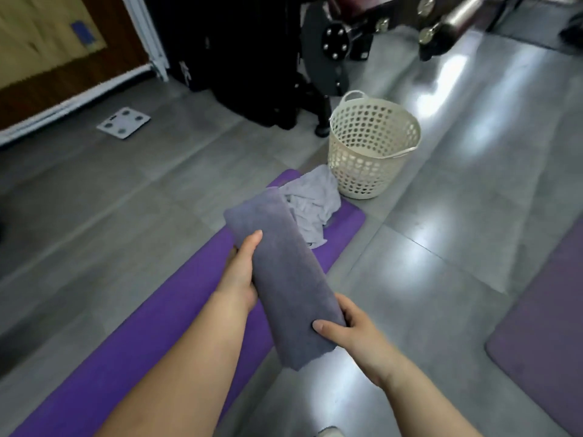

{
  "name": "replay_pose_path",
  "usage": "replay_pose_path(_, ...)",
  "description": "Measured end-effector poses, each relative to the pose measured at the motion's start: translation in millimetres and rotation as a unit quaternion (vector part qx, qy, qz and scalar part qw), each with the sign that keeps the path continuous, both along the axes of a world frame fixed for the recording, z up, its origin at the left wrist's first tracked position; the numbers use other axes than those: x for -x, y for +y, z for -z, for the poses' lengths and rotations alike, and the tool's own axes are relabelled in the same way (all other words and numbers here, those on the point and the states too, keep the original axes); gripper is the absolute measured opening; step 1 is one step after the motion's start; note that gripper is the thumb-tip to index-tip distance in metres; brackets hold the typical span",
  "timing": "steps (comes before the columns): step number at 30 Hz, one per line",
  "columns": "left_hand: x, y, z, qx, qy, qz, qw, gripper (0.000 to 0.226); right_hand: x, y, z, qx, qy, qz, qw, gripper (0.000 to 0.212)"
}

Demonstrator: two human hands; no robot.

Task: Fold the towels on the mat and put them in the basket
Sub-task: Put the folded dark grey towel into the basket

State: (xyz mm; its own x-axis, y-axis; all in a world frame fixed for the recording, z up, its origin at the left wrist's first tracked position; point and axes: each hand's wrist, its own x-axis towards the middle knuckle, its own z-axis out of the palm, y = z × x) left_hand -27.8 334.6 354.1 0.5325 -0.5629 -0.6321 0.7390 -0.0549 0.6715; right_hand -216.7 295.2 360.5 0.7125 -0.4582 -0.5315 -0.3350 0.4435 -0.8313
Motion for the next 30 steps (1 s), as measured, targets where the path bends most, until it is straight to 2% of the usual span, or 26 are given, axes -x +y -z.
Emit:
replay_pose_path(3, 24, -70, -11, 0.016, -0.011, 0.027, 0.999, 0.048, 26, -55, -2, -0.004, -0.006, 0.042, 0.999, 0.07)
replay_pose_path(5, 33, -115, -16, 0.031, -0.013, 0.048, 0.998, 0.048, 34, -93, -2, -0.013, -0.011, 0.054, 0.998, 0.075)
replay_pose_path(9, 35, -216, -21, 0.048, -0.016, 0.081, 0.995, 0.045, 34, -177, -2, -0.021, -0.01, 0.08, 0.997, 0.074)
replay_pose_path(14, 34, -356, -36, 0.055, -0.011, 0.136, 0.989, 0.041, 34, -296, -18, 0.014, -0.003, 0.15, 0.989, 0.07)
replay_pose_path(17, 37, -440, -51, 0.075, 0.001, 0.175, 0.982, 0.054, 36, -361, -31, 0.024, -0.005, 0.192, 0.981, 0.065)
replay_pose_path(19, 41, -491, -60, 0.085, 0.005, 0.206, 0.975, 0.064, 36, -404, -36, 0.038, -0.007, 0.218, 0.975, 0.07)
replay_pose_path(21, 43, -540, -61, 0.09, -0.002, 0.21, 0.974, 0.053, 39, -448, -38, 0.053, -0.006, 0.23, 0.972, 0.072)
replay_pose_path(23, 44, -585, -59, 0.092, -0.009, 0.202, 0.975, 0.043, 40, -494, -39, 0.065, -0.017, 0.222, 0.973, 0.058)
replay_pose_path(25, 41, -629, -52, 0.091, -0.012, 0.184, 0.979, 0.044, 40, -542, -34, 0.068, -0.021, 0.193, 0.979, 0.051)
replay_pose_path(27, 37, -668, -44, 0.084, -0.007, 0.166, 0.983, 0.045, 39, -589, -27, 0.062, -0.019, 0.157, 0.986, 0.063)
replay_pose_path(30, 30, -720, -28, 0.054, 0.0, 0.123, 0.991, 0.045, 38, -664, -16, 0.025, -0.019, 0.106, 0.994, 0.096)
